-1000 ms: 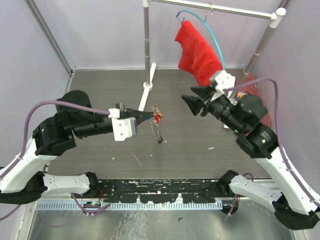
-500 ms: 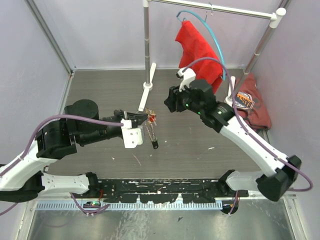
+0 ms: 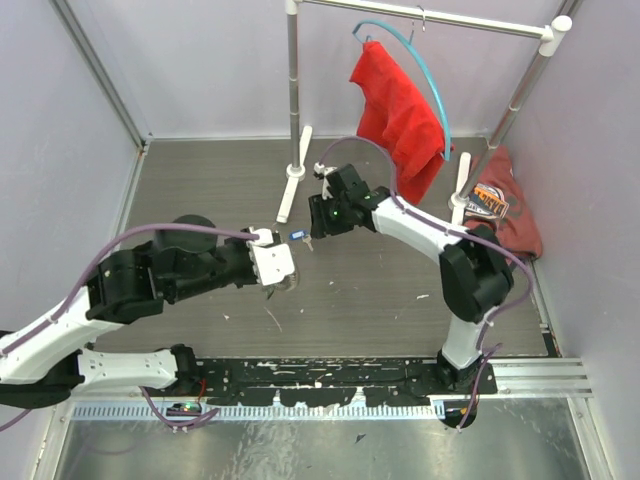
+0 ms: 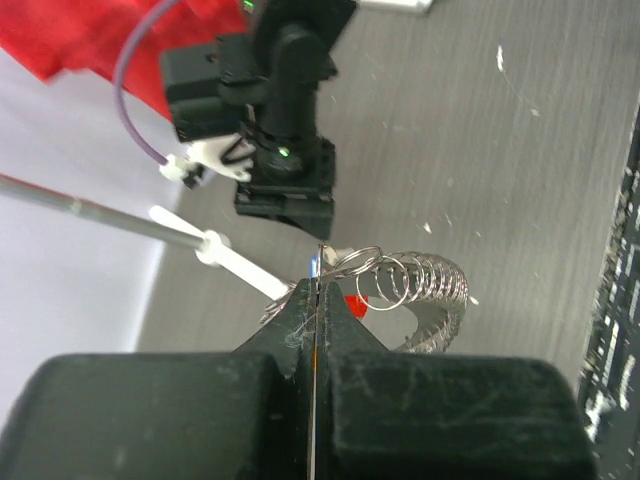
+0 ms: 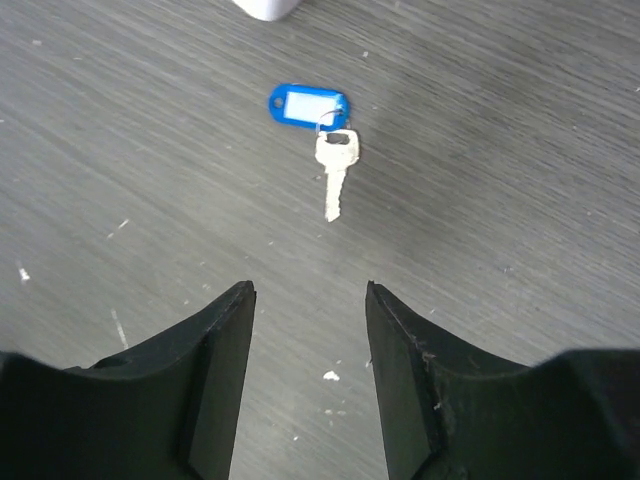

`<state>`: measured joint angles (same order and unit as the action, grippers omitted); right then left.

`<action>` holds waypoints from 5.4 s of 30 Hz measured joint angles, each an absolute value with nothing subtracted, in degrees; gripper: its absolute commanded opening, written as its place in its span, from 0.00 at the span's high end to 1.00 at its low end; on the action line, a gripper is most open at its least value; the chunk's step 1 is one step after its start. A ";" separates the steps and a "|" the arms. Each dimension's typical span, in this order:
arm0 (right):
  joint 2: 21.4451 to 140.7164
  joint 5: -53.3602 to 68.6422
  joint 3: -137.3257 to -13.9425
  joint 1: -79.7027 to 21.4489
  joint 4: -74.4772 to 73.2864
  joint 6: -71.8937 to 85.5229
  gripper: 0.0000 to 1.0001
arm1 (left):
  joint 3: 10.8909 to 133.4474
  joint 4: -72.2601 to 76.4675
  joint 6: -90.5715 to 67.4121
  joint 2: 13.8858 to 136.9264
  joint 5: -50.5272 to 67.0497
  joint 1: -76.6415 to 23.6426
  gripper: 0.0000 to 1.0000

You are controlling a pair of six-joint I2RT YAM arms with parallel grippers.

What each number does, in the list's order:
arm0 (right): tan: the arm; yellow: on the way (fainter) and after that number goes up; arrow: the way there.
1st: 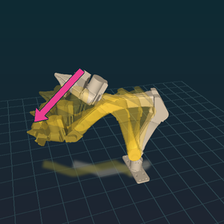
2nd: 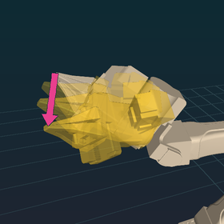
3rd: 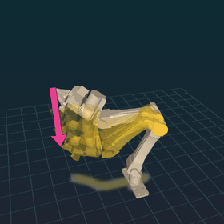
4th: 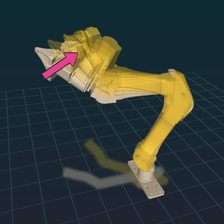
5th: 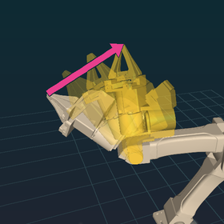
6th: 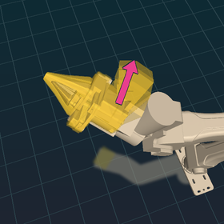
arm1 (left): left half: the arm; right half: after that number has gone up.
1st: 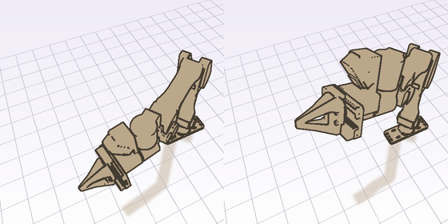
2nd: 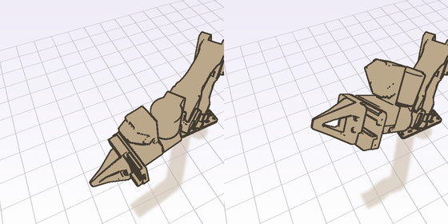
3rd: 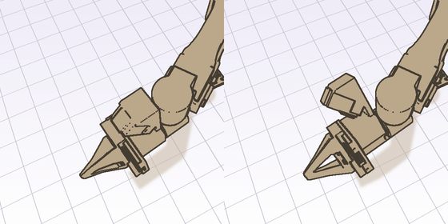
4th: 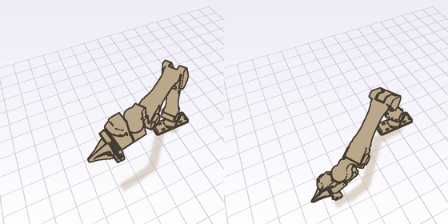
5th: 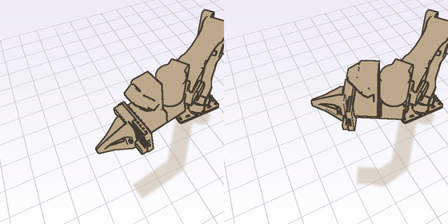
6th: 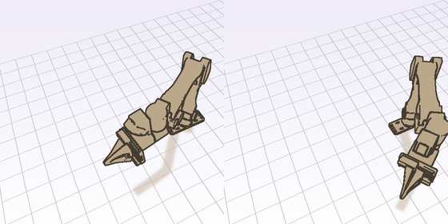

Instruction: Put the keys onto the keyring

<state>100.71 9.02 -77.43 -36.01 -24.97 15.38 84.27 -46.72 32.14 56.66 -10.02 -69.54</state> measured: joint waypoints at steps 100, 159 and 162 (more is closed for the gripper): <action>69.87 25.39 -77.38 -34.30 -28.10 -3.22 0.99 | 76.69 -39.92 17.91 59.81 -14.72 -69.56 1.00; 59.61 37.01 -71.61 -23.77 -31.70 -4.23 0.99 | 77.14 -26.85 6.39 66.04 -1.78 -49.93 1.00; 59.61 42.57 -72.82 -23.77 -30.55 -4.08 0.99 | 75.81 -23.79 10.50 63.75 1.91 -49.93 1.00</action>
